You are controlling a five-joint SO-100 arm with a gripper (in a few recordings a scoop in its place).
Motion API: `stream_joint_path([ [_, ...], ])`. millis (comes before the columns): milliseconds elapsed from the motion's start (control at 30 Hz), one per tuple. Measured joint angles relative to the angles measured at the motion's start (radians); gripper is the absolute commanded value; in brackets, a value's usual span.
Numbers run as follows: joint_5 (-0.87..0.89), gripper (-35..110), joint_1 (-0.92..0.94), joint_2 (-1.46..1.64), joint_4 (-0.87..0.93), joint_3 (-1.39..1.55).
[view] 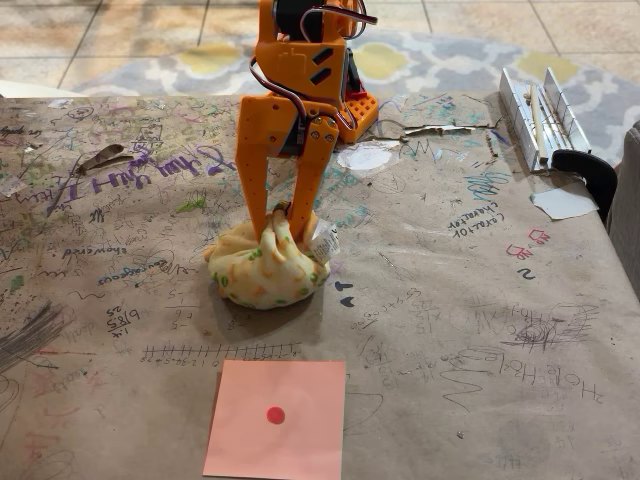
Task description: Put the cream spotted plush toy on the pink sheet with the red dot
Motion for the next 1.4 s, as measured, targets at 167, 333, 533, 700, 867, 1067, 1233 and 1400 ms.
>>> stream_joint_path([
  [167, 0.202, 0, 0.005, 0.150, -0.078, 0.021],
  [333, 0.552, 0, 0.052, 0.448, -0.261, 0.023],
  [533, 0.833, 0, 0.133, 0.739, -0.554, 0.020],
  [700, 0.893, 0, 0.135, 0.795, -0.742, -0.132],
  [867, 0.894, 0, 0.127, 0.816, -0.723, -0.387],
  [1067, 0.910, 0, 0.094, 0.827, -0.423, -0.807],
  [1233, 0.907, 0, 0.066, 0.830, -0.275, -1.020],
  [1400, 0.667, 0, 0.055, 0.830, -0.095, -1.170],
])
